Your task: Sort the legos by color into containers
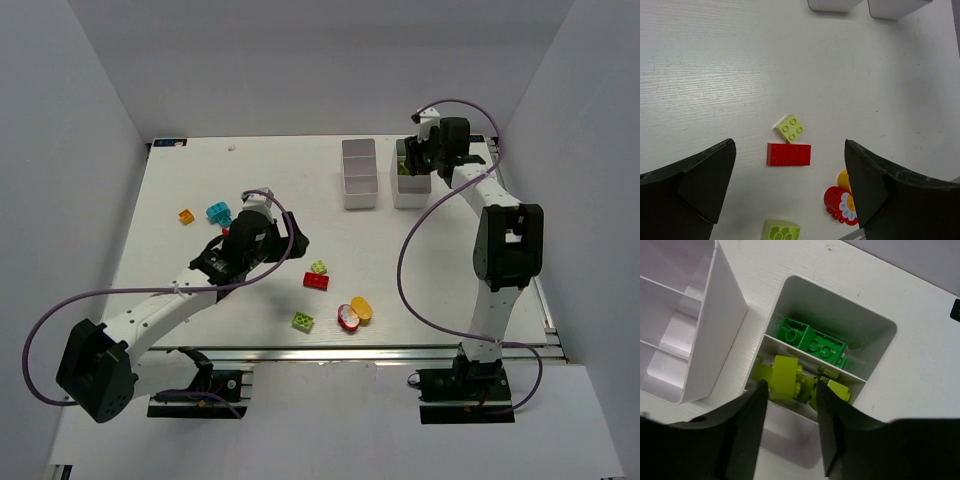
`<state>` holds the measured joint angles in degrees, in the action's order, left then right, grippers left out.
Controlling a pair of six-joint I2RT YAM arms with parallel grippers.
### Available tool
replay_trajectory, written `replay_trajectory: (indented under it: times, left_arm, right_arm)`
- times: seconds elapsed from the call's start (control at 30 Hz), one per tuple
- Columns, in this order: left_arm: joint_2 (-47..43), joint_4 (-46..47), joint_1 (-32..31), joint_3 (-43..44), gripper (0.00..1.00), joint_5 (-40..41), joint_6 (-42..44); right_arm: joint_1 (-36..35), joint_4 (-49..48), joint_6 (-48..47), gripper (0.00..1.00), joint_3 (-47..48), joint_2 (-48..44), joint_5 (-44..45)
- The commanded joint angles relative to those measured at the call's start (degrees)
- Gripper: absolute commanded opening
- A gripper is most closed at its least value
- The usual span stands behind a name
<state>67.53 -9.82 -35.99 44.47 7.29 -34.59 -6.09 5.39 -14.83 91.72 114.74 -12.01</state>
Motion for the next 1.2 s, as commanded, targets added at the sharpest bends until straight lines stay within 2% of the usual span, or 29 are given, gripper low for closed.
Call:
replay_trajectory:
  times: [0.0, 0.03, 0.13, 0.2, 0.27, 0.33, 0.37, 0.4, 0.47, 0.5, 0.53, 0.57, 0.6, 0.67, 0.7, 0.8, 0.9, 1.03, 1.1, 1.17]
  left_arm:
    - [-3.3, -1.2, 0.7, 0.2, 0.98, 1.8, -0.7]
    - [-3.5, -1.3, 0.8, 0.2, 0.98, 1.9, -0.8]
    - [-4.8, -2.0, 1.4, 0.2, 0.98, 2.3, -1.2]
    - [-5.9, -2.6, 1.5, 0.2, 0.98, 2.6, -1.4]
    - [-6.6, -2.9, 2.0, 0.0, 0.98, 3.3, -2.1]
    - [-8.0, -4.2, 2.3, -0.3, 0.98, 4.7, -3.8]
    - [-8.6, -4.8, 2.5, -0.5, 0.98, 6.4, -4.6]
    - [-9.9, -5.9, 2.7, -0.7, 0.98, 7.3, -5.4]
    - [-11.1, -6.9, 3.4, -1.3, 0.98, 8.4, -6.8]
    - [-11.7, -7.2, 3.7, -1.4, 0.98, 8.4, -7.1]
    - [-12.8, -7.6, 4.6, -1.5, 0.98, 8.4, -7.4]
    - [-13.2, -8.2, 5.1, -1.4, 0.98, 8.4, -7.6]
    - [-13.6, -9.6, 5.6, -1.3, 0.98, 8.4, -7.8]
    - [-14.3, -11.6, 7.2, -1.1, 0.98, 8.1, -8.0]
    - [-14.4, -12.2, 7.6, -1.2, 0.98, 8.0, -8.0]
    - [-14.6, -13.8, 9.2, -1.8, 0.95, 6.4, -8.2]
    - [-13.7, -14.5, 10.9, -3.0, 0.86, 4.5, -8.7]
    - [-11.7, -14.8, 11.7, -4.4, 0.63, 0.0, -8.7]
    - [-10.9, -14.0, 11.7, -5.2, 0.60, -1.7, -8.3]
    - [-10.8, -12.5, 11.8, -6.7, 0.62, -4.7, -8.0]
  right_arm:
    - [0.0, -3.5, -1.2, 0.54, 2.7, 0.0, 0.7]
    - [0.0, -3.5, -1.3, 0.62, 2.8, 0.2, 0.9]
    - [0.0, -3.4, -1.9, 0.73, 2.9, -0.3, 0.8]
    - [0.0, -2.6, -2.3, 0.77, 3.2, -1.3, 0.1]
    - [0.4, -0.5, -5.8, 0.84, 2.5, -4.1, -3.7]
    - [0.7, 1.5, -10.1, 0.90, 0.2, -9.1, -12.1]
    - [1.1, 1.8, -14.7, 0.90, -1.3, -11.0, -16.0]
    - [1.5, 2.6, -17.2, 0.90, -4.8, -13.0, -24.8]
    - [1.6, 5.9, -25.6, 0.90, -10.6, -18.7, -32.8]
    - [1.6, 8.5, -30.3, 0.89, -12.2, -20.6, -41.7]
    - [1.6, 12.4, -36.4, 0.89, -13.7, -23.7, -46.1]
    - [1.3, 21.2, -42.8, 0.89, -15.2, -25.2, -49.5]
    - [0.7, 25.9, -55.9, 0.89, -16.6, -26.5, -54.0]
    - [-0.7, 38.8, -67.0, 0.89, -19.9, -29.4, -54.8]
    - [-2.8, 41.8, -72.0, 0.89, -20.8, -30.2, -53.6]
    - [-7.0, 49.2, -78.7, 0.89, -25.3, -33.3, -50.7]
    - [-10.8, 48.5, -78.8, 0.89, -31.3, -37.5, -47.2]
    - [-15.2, 48.5, -78.3, 0.86, -36.4, -41.2, -42.7]
    - [-17.3, 48.6, -78.1, 0.85, -38.8, -41.9, -40.4]
    - [-18.6, 46.6, -75.4, 0.85, -41.4, -42.5, -38.9]
